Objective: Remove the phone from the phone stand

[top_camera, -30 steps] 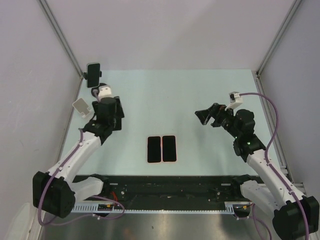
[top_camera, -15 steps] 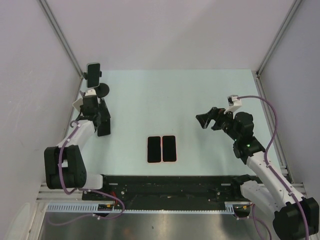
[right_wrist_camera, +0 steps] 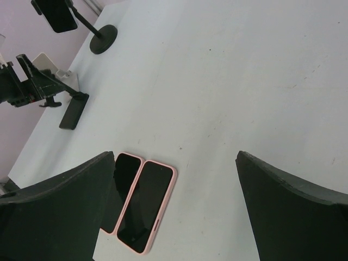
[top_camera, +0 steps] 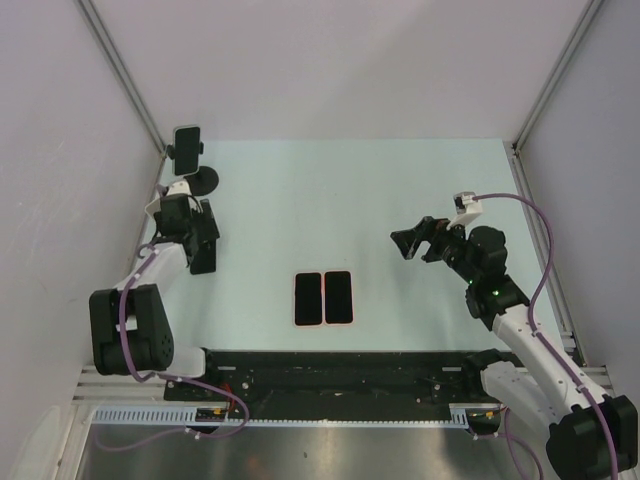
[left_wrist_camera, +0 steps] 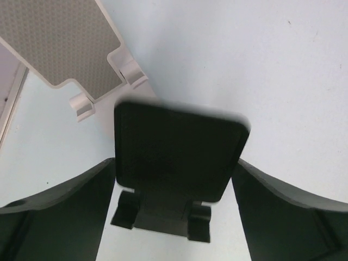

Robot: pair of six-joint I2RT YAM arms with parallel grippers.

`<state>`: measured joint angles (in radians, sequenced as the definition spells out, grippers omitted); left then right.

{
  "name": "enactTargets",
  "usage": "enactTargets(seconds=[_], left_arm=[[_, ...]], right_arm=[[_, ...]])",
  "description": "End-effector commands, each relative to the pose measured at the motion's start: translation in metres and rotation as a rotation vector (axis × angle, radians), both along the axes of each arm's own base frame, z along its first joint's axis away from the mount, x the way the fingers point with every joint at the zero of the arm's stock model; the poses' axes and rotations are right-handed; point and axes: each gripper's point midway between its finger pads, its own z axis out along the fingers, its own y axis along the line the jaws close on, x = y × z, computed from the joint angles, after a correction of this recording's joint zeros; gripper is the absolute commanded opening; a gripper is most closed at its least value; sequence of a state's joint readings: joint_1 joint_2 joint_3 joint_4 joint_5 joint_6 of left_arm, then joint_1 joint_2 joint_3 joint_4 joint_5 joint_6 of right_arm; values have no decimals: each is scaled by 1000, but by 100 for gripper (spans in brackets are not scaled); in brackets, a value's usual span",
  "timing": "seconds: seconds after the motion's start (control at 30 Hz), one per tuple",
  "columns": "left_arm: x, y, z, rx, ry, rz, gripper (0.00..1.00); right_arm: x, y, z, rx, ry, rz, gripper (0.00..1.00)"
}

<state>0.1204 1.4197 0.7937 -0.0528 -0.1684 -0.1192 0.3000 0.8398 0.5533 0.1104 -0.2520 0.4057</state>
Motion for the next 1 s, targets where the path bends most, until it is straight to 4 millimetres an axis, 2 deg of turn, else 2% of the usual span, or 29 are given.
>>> enactTargets(seconds=[0.0,0.07,0.13,0.17,0.27,0.3,0.37,0.43,0.57,0.6,0.67,0.7,0.73,0.8,0.83,0.9,0.97], left_arm=[[5,0,41,35,-132,-26,94],[3,0,64,39,-195,-24,100],[2,-2,83,37,-238,-31,100],[0,-3,101,36,-284,-28,100],[2,-1,138,49,-371,-17,100],[7,1,157,59,-410,-7,100],[16,2,177,87,-437,-27,100],[38,6,197,115,-455,-40,100],[82,14,206,181,-428,-73,100],[100,15,204,182,-422,-85,100],[117,13,208,210,-429,-106,100],[127,12,217,231,-442,-111,100],[141,9,210,271,-430,-137,100],[155,15,221,330,-463,-99,100],[164,14,210,348,-444,-96,100],[172,21,218,378,-463,-31,100],[184,19,210,409,-457,1,100]], right_arm=[[-1,3,19,6,-84,21,100],[-2,2,20,7,-87,23,100],[-3,4,19,6,-85,31,100],[-3,4,20,6,-85,31,100],[-4,6,21,6,-92,42,100],[-4,7,21,4,-91,45,100],[-6,9,21,2,-94,52,100],[-6,10,20,-4,-95,56,100],[-6,13,18,-11,-95,64,100],[-6,13,17,-14,-91,68,100],[-5,14,14,-17,-85,71,100],[-5,15,13,-19,-81,74,100],[-4,15,12,-20,-78,75,100],[-3,17,7,-22,-64,81,100],[-2,17,6,-24,-60,82,100],[0,19,1,-27,-47,89,100],[1,19,-1,-26,-38,90,100]])
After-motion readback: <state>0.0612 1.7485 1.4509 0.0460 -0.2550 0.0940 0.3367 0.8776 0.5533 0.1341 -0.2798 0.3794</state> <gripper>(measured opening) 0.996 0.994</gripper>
